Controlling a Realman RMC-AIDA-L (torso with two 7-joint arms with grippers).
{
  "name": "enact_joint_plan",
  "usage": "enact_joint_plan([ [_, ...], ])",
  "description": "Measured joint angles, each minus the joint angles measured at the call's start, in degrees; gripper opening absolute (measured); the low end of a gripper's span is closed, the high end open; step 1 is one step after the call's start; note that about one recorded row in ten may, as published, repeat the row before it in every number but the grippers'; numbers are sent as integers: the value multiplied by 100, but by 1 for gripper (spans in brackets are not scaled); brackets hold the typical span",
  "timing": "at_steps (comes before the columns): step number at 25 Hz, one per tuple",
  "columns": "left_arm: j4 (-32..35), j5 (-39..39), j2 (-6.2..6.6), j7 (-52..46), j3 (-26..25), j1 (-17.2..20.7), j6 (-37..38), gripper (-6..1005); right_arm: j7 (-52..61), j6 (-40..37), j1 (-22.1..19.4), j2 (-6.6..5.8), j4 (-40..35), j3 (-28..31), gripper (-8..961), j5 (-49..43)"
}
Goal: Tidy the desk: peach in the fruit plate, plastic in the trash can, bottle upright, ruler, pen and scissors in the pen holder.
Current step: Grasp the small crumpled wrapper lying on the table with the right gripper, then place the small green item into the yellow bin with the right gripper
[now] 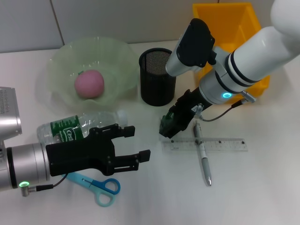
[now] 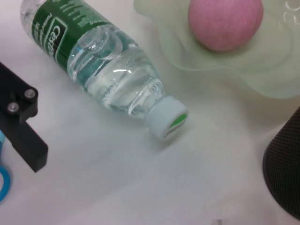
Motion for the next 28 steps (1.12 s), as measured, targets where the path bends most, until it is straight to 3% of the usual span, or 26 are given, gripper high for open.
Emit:
enact_joint_plan([
  [17, 0, 1, 7, 20, 0, 17, 16, 808, -79, 169, 127, 0, 397, -19, 710, 153],
  [23, 0, 1, 17, 24, 0, 18, 41, 808, -73, 45, 69, -19, 238, 6, 493, 410],
  [26, 0, 1, 19, 27, 0, 18, 44, 808, -43, -90, 51, -31, 147, 47, 323, 432],
  [28, 0, 1, 24, 31, 0, 18, 45, 808, 3, -211, 3, -35, 0, 103, 313, 432],
])
